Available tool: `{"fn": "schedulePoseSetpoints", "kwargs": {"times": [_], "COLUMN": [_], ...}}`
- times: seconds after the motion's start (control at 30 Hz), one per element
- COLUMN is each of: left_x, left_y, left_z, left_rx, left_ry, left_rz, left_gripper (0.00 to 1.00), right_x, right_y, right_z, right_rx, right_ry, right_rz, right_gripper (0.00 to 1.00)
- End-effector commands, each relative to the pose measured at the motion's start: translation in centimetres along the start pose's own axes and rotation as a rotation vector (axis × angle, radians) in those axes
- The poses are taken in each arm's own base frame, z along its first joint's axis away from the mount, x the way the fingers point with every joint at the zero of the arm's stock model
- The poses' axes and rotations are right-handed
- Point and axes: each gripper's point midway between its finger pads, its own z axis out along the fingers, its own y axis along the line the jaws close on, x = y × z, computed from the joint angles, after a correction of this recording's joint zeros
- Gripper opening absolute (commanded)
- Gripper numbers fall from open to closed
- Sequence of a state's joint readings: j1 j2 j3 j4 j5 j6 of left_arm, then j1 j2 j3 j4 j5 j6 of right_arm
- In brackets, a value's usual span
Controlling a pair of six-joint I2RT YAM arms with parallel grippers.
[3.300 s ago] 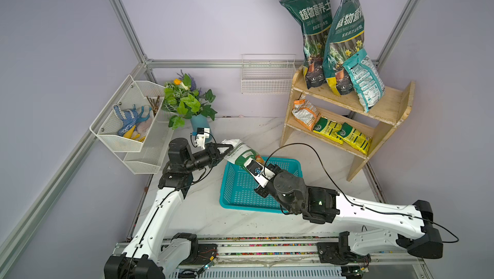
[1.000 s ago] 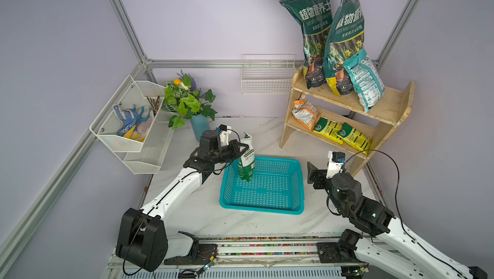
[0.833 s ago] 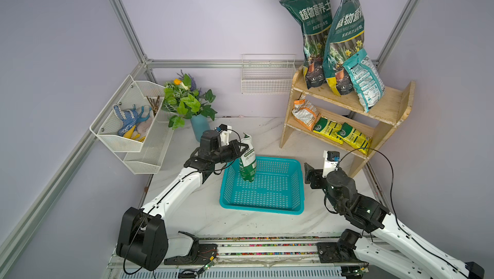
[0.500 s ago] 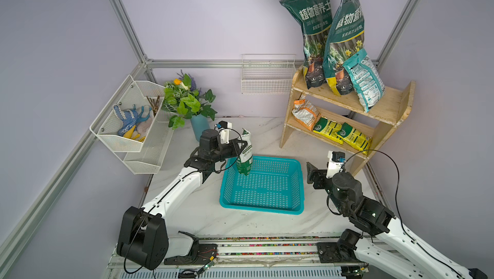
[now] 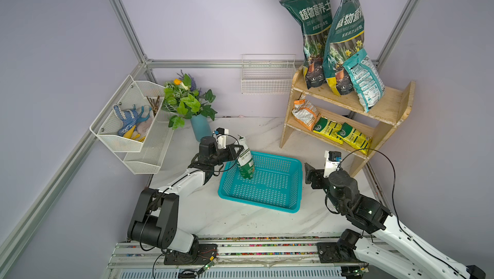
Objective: Take down the fertilizer bag from the shelf
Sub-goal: Place the fertilizer bag in the storage box.
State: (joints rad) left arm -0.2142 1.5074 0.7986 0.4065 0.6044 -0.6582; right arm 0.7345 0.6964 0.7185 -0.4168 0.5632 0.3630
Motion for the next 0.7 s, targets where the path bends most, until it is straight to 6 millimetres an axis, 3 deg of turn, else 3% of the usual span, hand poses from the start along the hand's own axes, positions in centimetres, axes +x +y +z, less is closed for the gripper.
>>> {"fn": "schedulePoseSetpoints", "kwargs": {"times": [0.0,0.2,0.43,0.5,0.67], "left_x": [-2.0,-2.9,-2.5,-2.6,-3.1], "left_y": [-0.5,0.6,1.3,1.7,2.9], "left_z": [-1.3,-1.4,-1.4,-1.7,-3.3], "left_rx": [0.128,0.208,0.165,0.131,0.012], "left_ry": [-0.095,-0.097,-0.084,-0.107,-0.18], "left_rz": [0.041,-0.032,-0.02,-0.025,-0.084], "left_gripper": [0.0,0.0,0.01,0.37,0.48], "right_x": [-0.1,0.0,-0.1,-0.1,0.2], "right_y": [-0.1,0.0,0.0,0.0,0.1], "right_z": [0.1,0.1,0.1,0.1,0.4], "right_rx": [-0.001,-0.003,-0.005,-0.006,-0.003], "right_ry": [-0.003,-0.001,-0.003,-0.003,0.005], "right_rz": [0.022,0.022,0.024,0.025,0.017], "right_gripper": [0.86,0.86,0.86,0.86,0.87]}}
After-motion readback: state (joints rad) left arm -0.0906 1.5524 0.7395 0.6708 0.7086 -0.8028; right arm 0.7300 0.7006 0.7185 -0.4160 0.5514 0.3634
